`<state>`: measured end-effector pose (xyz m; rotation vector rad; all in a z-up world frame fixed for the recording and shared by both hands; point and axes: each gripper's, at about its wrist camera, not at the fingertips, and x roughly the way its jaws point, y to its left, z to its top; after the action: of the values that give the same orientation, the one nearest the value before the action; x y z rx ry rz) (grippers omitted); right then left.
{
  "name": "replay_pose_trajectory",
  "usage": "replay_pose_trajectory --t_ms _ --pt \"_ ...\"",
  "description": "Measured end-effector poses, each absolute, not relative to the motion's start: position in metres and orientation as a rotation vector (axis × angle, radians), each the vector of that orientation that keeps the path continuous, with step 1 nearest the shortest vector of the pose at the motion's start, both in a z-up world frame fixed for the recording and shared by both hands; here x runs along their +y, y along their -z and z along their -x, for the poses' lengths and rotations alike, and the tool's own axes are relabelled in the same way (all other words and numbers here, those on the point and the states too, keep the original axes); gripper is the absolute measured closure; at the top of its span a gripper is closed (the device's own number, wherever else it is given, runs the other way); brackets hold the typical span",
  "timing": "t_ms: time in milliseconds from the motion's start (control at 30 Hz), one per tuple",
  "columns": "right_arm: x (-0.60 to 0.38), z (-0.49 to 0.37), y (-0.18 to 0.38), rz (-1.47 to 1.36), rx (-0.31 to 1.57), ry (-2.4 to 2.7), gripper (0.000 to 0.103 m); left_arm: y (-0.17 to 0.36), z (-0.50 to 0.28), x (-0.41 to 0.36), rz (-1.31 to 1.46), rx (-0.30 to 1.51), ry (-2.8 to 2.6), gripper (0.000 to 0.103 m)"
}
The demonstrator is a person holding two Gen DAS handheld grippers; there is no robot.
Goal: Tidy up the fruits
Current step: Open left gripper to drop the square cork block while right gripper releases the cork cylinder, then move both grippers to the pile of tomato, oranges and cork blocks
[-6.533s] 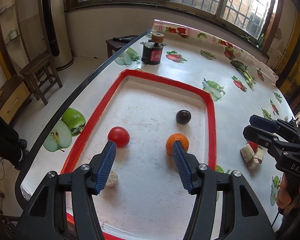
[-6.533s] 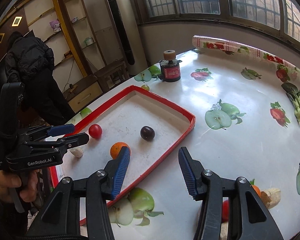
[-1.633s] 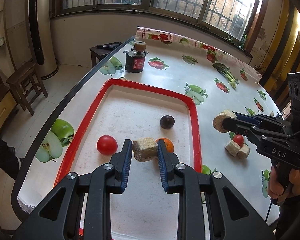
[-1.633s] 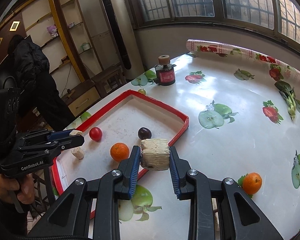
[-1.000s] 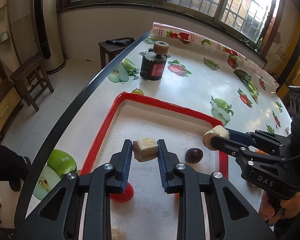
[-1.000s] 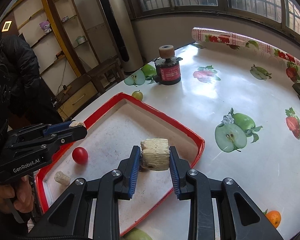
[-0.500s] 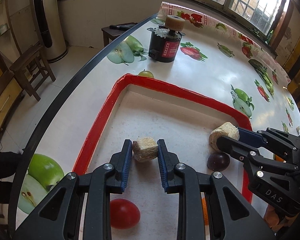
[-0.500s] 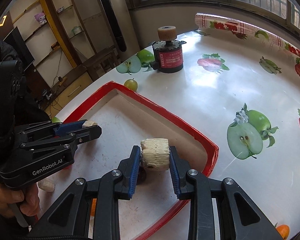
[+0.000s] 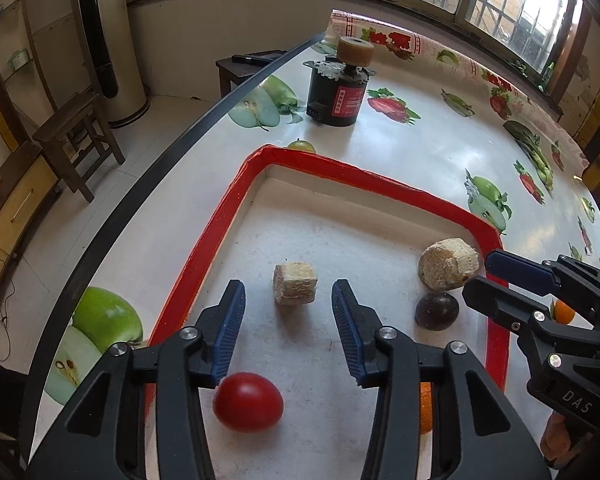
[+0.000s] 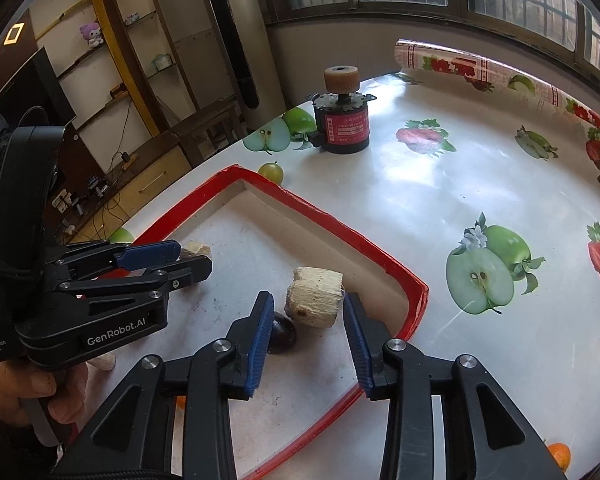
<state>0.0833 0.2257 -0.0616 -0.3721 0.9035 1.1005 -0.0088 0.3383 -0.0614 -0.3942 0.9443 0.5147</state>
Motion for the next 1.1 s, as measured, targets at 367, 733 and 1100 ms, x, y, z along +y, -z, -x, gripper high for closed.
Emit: replay_pose_trajectory --t_ms 367,733,1100 --pt "0.165 -0.072 0.028 0.286 0.853 -1.106 0.063 0.034 0.029 0.303 0.396 0.882 -0.481 0.058" --pt "0.081 -0.077 0.014 0.199 0.841 -1.033 0.059 0.009 0.033 0.249 0.352 0.834 -0.414 0.046" --pt "-0.008 -0.097 0.024 0.113 0.877 -0.904 0.058 0.002 0.021 0.194 0.324 0.839 -0.315 0.046"
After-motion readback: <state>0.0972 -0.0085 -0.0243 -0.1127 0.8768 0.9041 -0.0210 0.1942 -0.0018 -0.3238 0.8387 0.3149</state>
